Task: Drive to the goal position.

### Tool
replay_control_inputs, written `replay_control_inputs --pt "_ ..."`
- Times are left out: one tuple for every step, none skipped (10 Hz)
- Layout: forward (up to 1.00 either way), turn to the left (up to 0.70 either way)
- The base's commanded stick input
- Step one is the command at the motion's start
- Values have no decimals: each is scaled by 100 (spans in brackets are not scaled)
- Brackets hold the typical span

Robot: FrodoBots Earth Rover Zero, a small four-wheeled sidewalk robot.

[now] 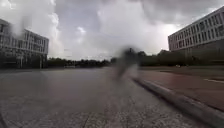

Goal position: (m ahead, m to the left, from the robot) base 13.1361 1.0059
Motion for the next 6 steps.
replay_control_inputs --pt "70 0" --pt "70 0" --pt "70 0" --pt "70 0" --pt "70 0" --pt "70 0"
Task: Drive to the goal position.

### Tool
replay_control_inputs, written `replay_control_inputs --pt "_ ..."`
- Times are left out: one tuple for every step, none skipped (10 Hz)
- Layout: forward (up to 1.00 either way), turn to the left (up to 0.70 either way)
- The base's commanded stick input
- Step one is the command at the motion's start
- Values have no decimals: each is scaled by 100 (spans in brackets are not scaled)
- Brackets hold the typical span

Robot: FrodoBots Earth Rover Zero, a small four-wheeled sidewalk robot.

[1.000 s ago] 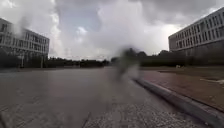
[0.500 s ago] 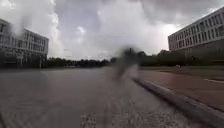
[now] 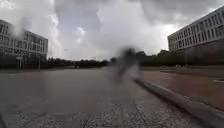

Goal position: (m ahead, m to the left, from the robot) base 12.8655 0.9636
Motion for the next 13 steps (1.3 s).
replay_control_inputs --pt "70 0" --pt "70 0" --pt "70 0" --pt "70 0" --pt "70 0" --pt "70 0" --pt "70 0" --pt "70 0" --pt "70 0" --pt "70 0" --pt "70 -4" --pt "70 -15" --pt "70 -31"
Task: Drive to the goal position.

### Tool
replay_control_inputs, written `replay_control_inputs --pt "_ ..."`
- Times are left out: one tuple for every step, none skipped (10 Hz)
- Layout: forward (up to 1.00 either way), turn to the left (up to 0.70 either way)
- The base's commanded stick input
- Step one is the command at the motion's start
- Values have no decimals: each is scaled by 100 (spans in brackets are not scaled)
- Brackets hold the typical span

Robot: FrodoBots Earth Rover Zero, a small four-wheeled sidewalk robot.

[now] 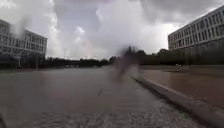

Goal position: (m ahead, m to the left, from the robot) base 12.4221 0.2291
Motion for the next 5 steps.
replay_control_inputs --pt "70 0" --pt "70 0" --pt "70 0" --pt "70 0" --pt "70 0"
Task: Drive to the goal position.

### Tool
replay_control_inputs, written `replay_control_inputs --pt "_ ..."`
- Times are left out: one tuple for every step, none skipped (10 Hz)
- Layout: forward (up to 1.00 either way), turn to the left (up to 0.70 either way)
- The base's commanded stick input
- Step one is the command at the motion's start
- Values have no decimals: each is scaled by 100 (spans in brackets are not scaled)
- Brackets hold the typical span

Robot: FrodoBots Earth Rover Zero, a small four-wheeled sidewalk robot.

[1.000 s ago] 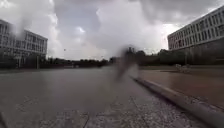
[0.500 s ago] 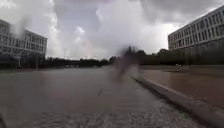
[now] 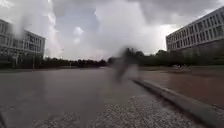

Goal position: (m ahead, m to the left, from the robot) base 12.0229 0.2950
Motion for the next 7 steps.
replay_control_inputs --pt "70 0" --pt "70 0" --pt "70 0" --pt "70 0" --pt "70 0" --pt "70 0" --pt "70 2"
